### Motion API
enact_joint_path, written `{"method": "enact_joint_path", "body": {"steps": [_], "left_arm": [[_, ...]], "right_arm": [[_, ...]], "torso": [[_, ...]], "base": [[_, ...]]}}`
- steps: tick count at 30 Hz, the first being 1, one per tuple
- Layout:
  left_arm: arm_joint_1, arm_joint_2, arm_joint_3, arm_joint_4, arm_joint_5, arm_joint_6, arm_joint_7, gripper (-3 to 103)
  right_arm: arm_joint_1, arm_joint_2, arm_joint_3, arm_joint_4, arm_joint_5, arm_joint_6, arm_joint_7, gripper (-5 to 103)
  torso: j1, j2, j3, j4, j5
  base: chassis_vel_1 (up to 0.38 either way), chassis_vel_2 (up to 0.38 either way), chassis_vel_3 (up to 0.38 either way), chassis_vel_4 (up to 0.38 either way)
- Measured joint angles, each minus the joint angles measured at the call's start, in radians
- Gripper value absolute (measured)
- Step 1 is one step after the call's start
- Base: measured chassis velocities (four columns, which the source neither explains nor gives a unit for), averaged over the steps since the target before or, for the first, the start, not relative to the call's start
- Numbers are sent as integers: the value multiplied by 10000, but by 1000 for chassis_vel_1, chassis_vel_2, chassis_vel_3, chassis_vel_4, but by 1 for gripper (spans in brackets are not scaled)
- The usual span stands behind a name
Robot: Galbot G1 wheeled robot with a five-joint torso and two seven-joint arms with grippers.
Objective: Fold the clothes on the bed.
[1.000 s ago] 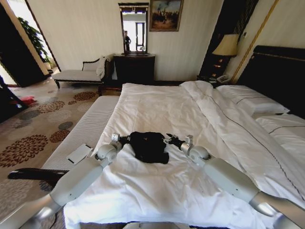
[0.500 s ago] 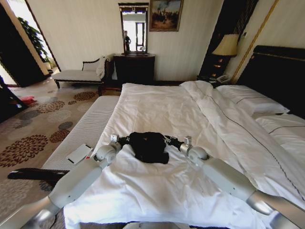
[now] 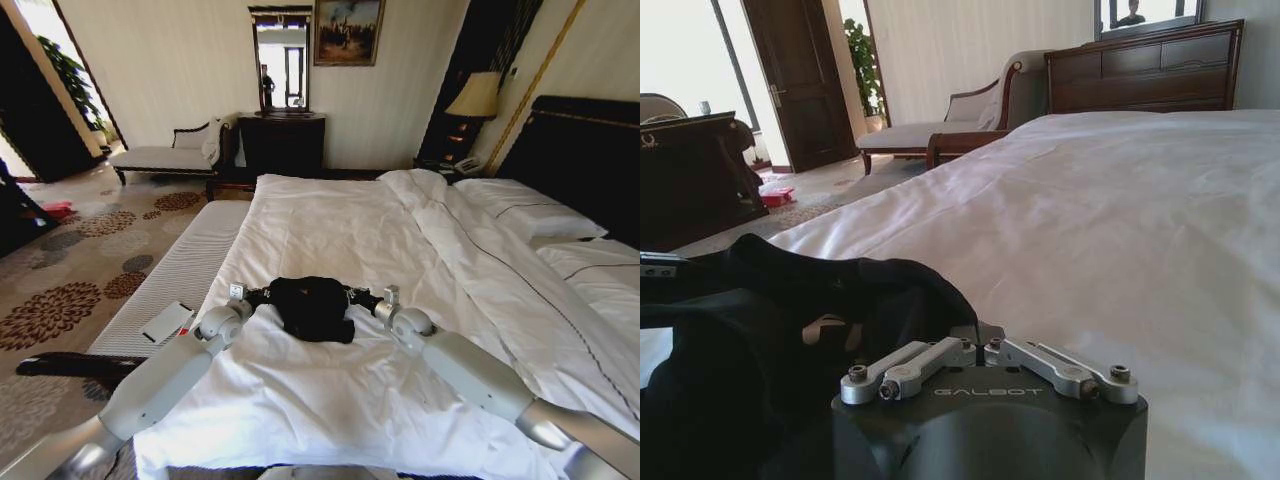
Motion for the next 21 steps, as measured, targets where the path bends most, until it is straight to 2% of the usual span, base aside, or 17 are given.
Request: {"method": "enact_joint_path", "body": {"steps": [8,14,21], "left_arm": [[81,197,-247,-281,109,-90,-14,1],[51,484,-548,-837,199,-173,-57,1],[-263,1184,-843,-1958,173,-278,-111,1]], "right_arm": [[-257,-287,531,823,47,-32,245,0],[-551,-770,1172,2320,-27,-178,559,0],[-1177,-1392,2240,3499,-155,-293,802,0]], "torso": [[0,0,0,1,1],[0,0,-1,2,0],[0,0,0,1,2]], "base": [[0,0,0,0],[0,0,0,0],[0,0,0,0]]}}
